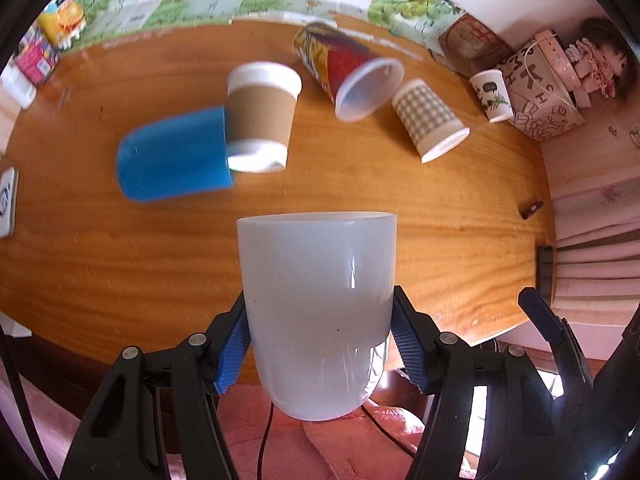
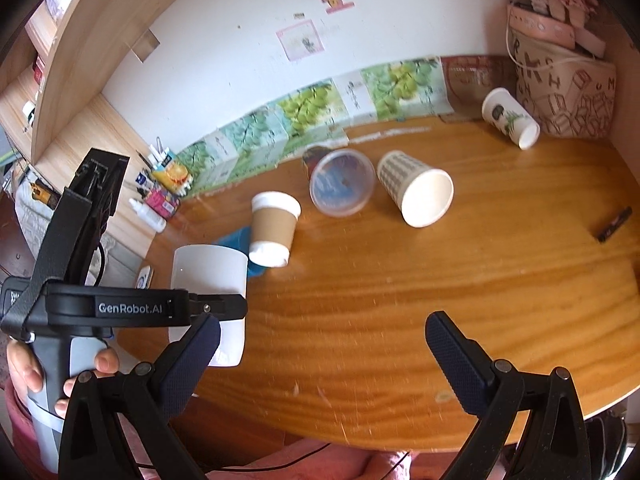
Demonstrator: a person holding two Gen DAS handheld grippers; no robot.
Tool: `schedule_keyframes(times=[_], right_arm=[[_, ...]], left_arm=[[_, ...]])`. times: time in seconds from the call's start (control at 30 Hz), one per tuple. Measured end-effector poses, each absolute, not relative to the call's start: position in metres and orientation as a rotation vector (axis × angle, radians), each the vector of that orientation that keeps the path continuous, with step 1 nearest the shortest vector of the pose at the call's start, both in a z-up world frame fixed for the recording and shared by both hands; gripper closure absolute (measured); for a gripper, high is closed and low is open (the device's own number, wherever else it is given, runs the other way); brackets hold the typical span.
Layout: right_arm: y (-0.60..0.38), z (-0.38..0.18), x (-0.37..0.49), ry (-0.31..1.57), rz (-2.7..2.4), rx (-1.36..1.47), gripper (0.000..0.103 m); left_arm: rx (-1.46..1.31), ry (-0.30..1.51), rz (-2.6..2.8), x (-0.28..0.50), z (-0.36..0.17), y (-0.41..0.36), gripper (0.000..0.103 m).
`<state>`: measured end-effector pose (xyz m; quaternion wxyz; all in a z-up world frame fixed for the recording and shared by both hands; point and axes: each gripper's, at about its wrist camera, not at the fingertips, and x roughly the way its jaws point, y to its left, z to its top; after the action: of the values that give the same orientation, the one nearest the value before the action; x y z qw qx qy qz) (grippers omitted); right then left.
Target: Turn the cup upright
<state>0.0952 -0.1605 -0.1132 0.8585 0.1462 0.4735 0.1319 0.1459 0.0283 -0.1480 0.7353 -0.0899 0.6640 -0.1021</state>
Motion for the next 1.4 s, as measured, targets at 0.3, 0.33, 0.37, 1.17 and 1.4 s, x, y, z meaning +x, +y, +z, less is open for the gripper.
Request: schedule_keyframes(times=[0.3,0.33,0.37,1.17,1.4], right_arm=[[-0.166,-0.129,0.079,1.069,0.300,0.278,0.000],[-0.166,-0.130,0.078,1.071,0.303,0.275,0.000],[-0.166,-0.132,0.077,1.077,0.308,0.271,0.000],[-0.179,-0.197,0.090,1.241,0.340,0.494,0.000],[-0.168,-0.201,0.097,1.233,0.318,0.476,0.000]], left_arm=[[-0.268,1.466,-0.221,0.119,-0.165,0.025,0.035],[-0.273,1.460,-0.225,0.118,-0.166,0.025,0.035],[-0.278,1.460,-0.227,0.117,-0.168,0.025,0.035],[-0.288,1.573,-0.250,0.133,-0.209,0.007,0.031],[-0.295,1.573,-0.243,0.142,-0.207,0.020,0.030]])
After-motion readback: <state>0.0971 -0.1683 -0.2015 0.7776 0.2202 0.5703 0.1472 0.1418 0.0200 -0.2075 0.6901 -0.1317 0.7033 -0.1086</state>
